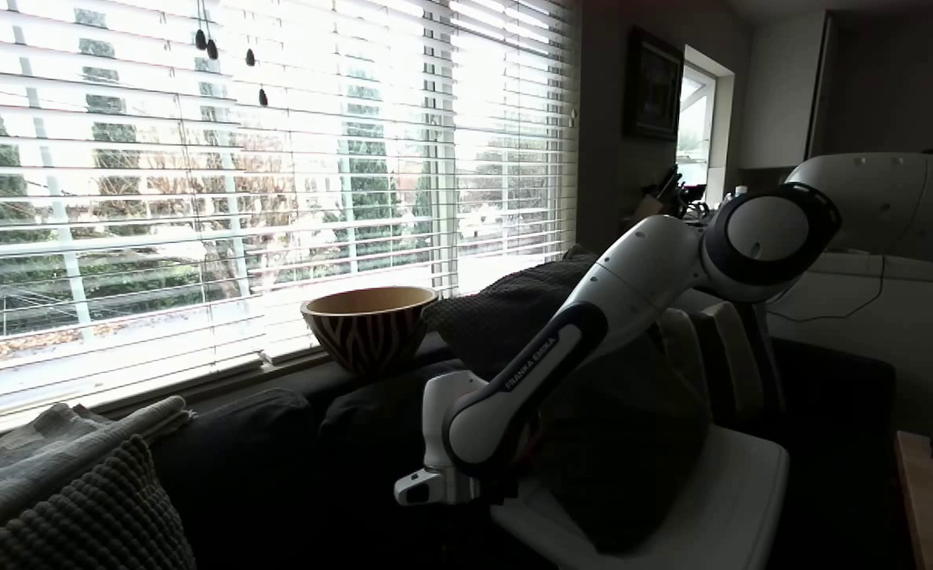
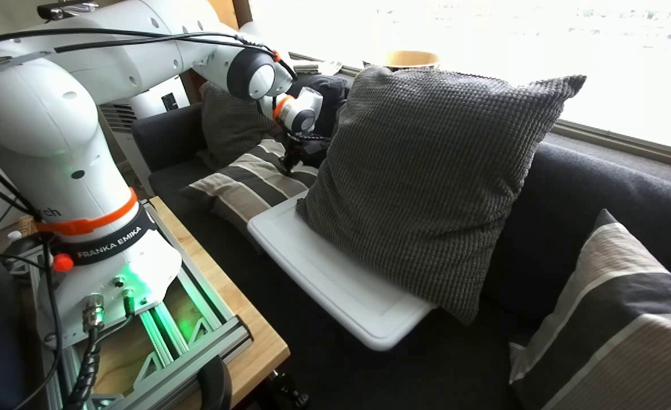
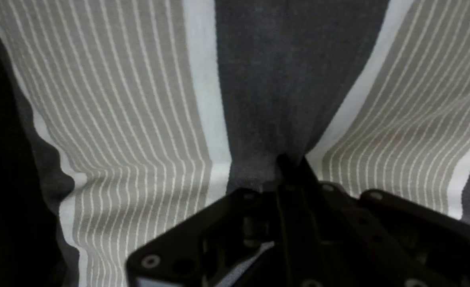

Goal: Pick up the striped pillow on the left then place it against the backrest of the sofa.

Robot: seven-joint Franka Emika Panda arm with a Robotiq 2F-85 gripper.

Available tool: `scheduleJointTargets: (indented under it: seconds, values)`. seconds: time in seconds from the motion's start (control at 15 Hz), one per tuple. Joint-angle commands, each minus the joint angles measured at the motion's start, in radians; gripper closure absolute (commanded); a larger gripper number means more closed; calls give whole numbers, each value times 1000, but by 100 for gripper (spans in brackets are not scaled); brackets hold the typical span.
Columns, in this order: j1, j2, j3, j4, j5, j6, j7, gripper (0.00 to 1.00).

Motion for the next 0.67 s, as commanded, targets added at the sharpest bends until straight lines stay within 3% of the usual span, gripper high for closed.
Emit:
scheduleJointTargets:
  seconds: [0.0, 0.6]
  values:
    - [26, 12, 6, 41, 2, -5, 12, 99]
    - [161, -225, -89, -30, -149, 85, 193, 99]
